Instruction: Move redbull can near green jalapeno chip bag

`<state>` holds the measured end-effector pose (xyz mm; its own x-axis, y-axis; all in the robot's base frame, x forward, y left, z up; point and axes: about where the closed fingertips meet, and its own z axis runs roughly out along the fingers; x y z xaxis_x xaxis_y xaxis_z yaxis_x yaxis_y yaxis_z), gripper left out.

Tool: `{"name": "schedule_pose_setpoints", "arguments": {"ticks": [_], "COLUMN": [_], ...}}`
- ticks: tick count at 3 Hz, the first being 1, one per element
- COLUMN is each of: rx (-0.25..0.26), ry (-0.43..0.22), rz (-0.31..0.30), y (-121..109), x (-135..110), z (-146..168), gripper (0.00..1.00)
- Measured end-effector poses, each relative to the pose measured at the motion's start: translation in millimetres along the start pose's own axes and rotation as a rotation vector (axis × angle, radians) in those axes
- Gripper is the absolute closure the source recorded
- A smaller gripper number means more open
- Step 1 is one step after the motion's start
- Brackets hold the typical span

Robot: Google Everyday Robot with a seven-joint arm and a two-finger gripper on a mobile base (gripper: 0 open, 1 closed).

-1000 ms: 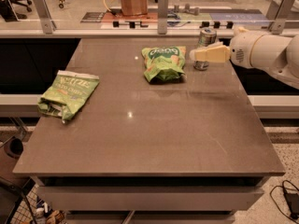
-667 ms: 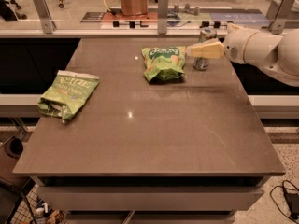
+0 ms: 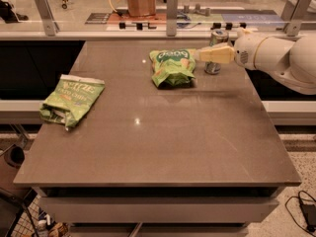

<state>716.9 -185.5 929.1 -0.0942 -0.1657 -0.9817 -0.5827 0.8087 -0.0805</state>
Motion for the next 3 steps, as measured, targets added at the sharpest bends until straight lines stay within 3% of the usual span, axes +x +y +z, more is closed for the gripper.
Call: {"name": "schedule_pose_setpoints", "arguments": {"ticks": [3], "rx": [-0.054], "ry": [-0.13], "rz": [0.114], "y": [6.2], "x": [7.9], "z": [15.3], "gripper": [0.0]}}
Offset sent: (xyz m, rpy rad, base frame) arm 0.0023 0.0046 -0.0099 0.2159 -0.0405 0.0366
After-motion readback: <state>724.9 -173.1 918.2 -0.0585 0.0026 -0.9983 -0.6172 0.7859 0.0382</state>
